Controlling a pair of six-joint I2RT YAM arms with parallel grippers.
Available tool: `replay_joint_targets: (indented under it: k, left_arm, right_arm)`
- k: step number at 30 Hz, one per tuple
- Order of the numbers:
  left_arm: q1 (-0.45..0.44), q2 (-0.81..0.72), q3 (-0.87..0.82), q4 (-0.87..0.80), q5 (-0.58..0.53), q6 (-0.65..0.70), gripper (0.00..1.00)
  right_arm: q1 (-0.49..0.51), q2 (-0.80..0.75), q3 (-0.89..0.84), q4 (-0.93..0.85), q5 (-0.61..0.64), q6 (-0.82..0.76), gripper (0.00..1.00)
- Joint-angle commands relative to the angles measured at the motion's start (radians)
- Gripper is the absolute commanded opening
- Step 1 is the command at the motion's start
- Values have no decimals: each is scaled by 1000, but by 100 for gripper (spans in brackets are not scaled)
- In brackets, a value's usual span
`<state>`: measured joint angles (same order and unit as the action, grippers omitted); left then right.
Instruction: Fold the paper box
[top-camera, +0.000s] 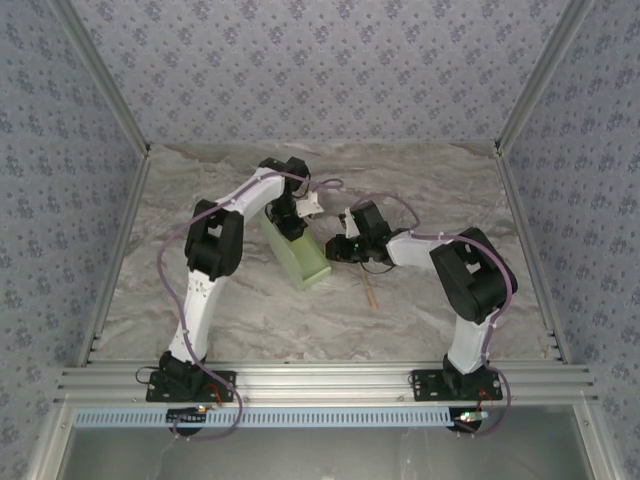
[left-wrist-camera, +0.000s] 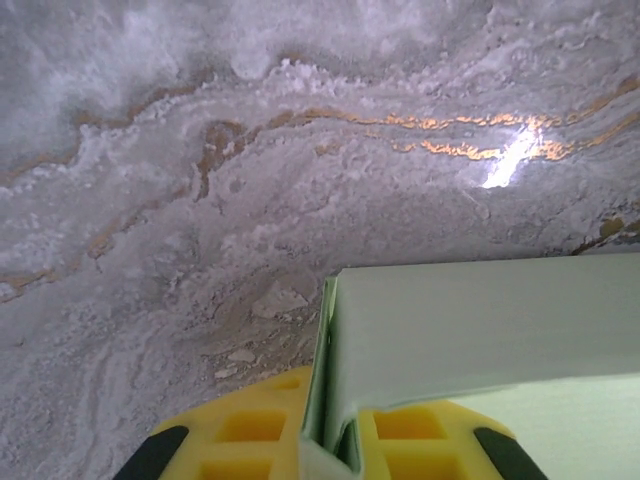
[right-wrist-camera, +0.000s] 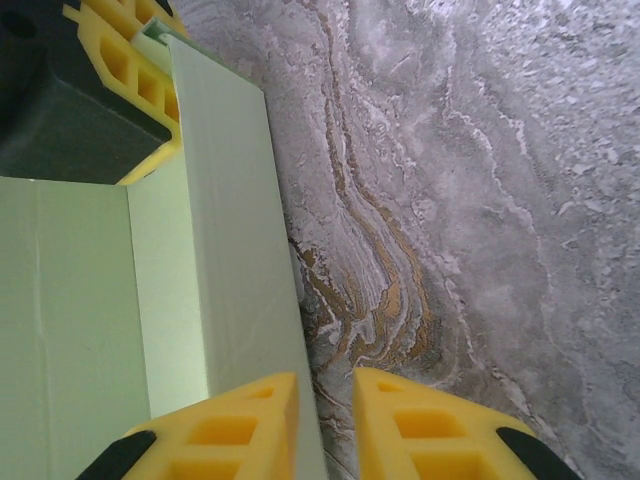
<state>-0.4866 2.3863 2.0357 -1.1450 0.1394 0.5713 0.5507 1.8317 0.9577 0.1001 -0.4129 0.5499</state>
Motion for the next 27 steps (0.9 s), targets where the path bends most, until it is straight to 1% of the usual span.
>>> replay_joint_targets:
  k: [1,3,6,8,11,15,18,20,23,25,27]
  left_arm:
    - [-10,-8,-40,67,-34,2,6]
    - [-18,-16,-60,97,-61,7,4]
    - [-38,-16,-75,131,-140,20,0]
    - [-60,-13,-80,166,-220,35,0]
    - [-84,-25,-151,240,-292,72,0]
    - [-103,-57,-191,301,-276,152,0]
    - [-102,-58,-158,281,-238,182,0]
    - [-101,-55,-127,258,-203,191,5]
    - [-102,-55,-95,237,-166,191,14]
    - [-101,-55,-91,227,-157,183,20]
    - [-98,-58,-52,215,-152,177,25]
  right_arm:
    - [5,-1,-1,-19,-2,-17,23]
    - [7,-3,-4,-17,-1,-16,23]
    - [11,-3,-9,-8,3,-9,22]
    - [12,-6,-17,1,5,-3,23]
    - [12,-20,-37,6,21,4,22]
    - [7,-77,-89,18,56,13,22]
    - [4,-138,-124,14,93,8,22]
    - [4,-181,-146,8,122,-3,23]
    - [4,-238,-167,-14,167,-22,23]
    - [2,-264,-173,-37,200,-36,24]
    - [-2,-280,-175,-58,221,-51,24]
